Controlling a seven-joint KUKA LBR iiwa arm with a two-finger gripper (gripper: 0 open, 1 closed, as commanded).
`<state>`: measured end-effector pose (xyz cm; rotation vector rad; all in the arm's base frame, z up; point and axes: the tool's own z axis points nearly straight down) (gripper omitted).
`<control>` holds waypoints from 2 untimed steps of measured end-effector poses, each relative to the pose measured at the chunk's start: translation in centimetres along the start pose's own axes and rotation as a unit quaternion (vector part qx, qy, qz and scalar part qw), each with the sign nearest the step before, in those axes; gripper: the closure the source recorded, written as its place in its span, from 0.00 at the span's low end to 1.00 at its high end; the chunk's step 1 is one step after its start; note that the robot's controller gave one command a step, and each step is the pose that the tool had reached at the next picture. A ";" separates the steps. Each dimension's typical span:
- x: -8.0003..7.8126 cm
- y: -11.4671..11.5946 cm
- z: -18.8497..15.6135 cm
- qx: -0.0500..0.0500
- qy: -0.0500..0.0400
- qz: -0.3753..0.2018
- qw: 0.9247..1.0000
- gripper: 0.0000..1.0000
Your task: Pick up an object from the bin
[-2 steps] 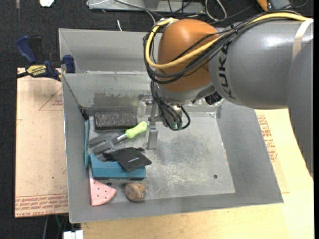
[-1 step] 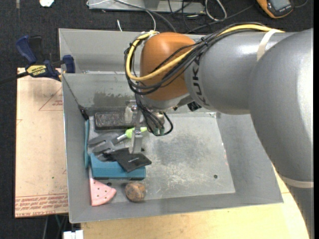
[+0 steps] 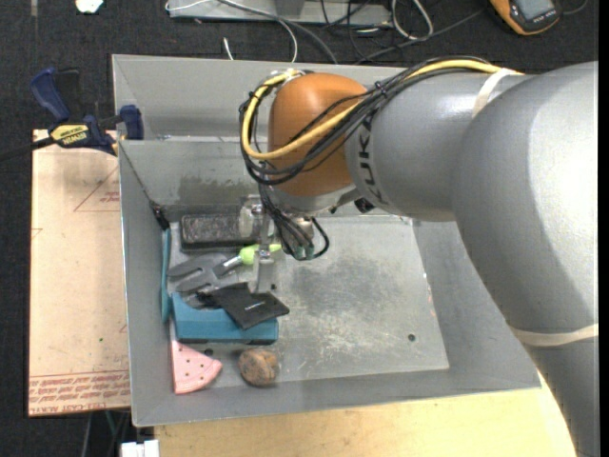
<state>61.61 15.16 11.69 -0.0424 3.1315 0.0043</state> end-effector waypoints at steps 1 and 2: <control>1.7 -1.7 3.9 -0.002 0.000 0.071 0.997 1.00; 1.7 -1.7 3.8 -0.002 0.001 0.071 0.997 1.00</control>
Offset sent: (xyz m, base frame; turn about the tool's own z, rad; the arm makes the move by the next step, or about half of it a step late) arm 0.0000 0.0000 0.0000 0.0000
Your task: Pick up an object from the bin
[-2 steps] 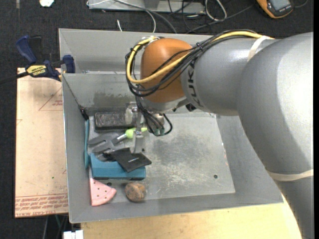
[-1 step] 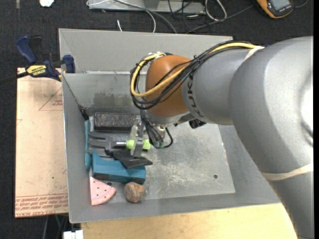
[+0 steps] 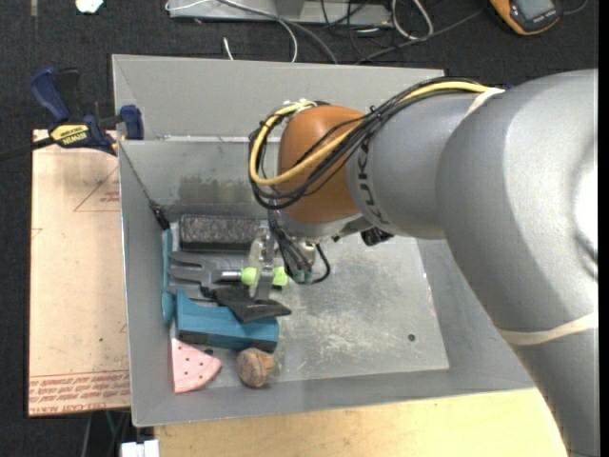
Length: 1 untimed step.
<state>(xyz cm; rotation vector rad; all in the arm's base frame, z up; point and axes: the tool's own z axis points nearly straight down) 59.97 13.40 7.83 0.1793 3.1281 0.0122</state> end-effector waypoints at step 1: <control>0.4 0.5 -6.8 0.001 0.001 -0.019 1.000 1.00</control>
Offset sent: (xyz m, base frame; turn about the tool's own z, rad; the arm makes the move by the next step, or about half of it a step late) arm -0.0125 0.0016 0.1337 0.0000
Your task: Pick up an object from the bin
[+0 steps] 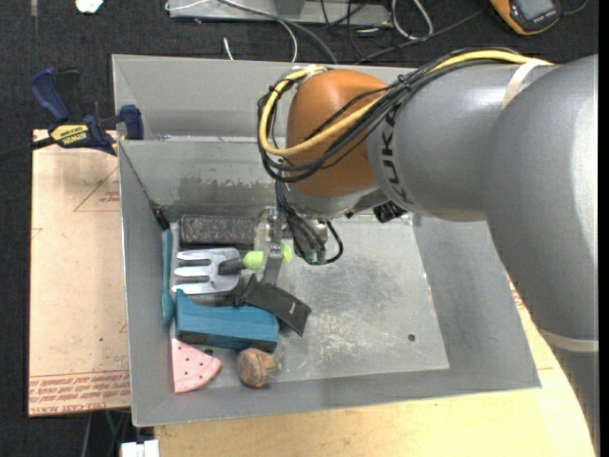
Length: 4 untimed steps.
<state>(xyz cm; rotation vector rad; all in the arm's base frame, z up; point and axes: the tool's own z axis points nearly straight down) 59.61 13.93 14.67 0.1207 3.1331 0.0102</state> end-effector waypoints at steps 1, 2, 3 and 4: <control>0.7 -0.3 -6.8 0.000 0.001 0.018 1.000 1.00; 0.8 -0.3 -10.9 0.002 0.005 0.003 1.000 1.00; 0.5 0.8 -11.9 -0.002 -0.004 0.008 1.000 1.00; 2.9 6.5 -12.6 -0.001 -0.003 -0.021 1.000 1.00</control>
Offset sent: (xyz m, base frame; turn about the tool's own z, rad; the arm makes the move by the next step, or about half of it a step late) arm -0.0090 -0.0040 0.2211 -0.0531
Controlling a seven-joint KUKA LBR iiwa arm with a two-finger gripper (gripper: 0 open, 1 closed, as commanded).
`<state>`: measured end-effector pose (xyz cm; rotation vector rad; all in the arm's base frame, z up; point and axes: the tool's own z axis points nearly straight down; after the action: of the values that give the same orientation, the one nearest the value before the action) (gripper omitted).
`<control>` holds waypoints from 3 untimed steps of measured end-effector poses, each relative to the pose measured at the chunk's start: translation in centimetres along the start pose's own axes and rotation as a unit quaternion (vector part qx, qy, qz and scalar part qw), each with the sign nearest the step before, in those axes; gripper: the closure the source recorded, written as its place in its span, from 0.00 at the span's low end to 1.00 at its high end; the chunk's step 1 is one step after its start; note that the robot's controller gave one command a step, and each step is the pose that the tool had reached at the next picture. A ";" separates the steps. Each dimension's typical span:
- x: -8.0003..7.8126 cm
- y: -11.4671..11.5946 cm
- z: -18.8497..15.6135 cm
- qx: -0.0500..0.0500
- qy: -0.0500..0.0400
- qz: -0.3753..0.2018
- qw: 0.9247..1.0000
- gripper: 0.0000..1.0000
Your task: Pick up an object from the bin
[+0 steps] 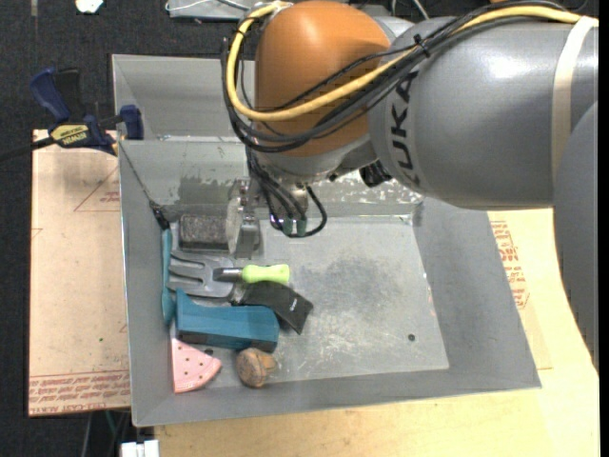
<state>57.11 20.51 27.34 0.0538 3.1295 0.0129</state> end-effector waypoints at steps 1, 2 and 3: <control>3.6 -1.8 8.8 0.002 0.004 0.045 0.999 1.00; 0.4 2.7 9.8 -0.003 -0.002 0.043 0.999 0.00; 0.4 2.6 9.8 -0.003 -0.002 0.044 0.999 0.00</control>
Offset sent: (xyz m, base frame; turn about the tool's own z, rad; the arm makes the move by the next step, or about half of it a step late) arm -0.0022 0.0264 -0.0981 0.0894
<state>56.93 23.25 17.52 0.1898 3.1196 0.0217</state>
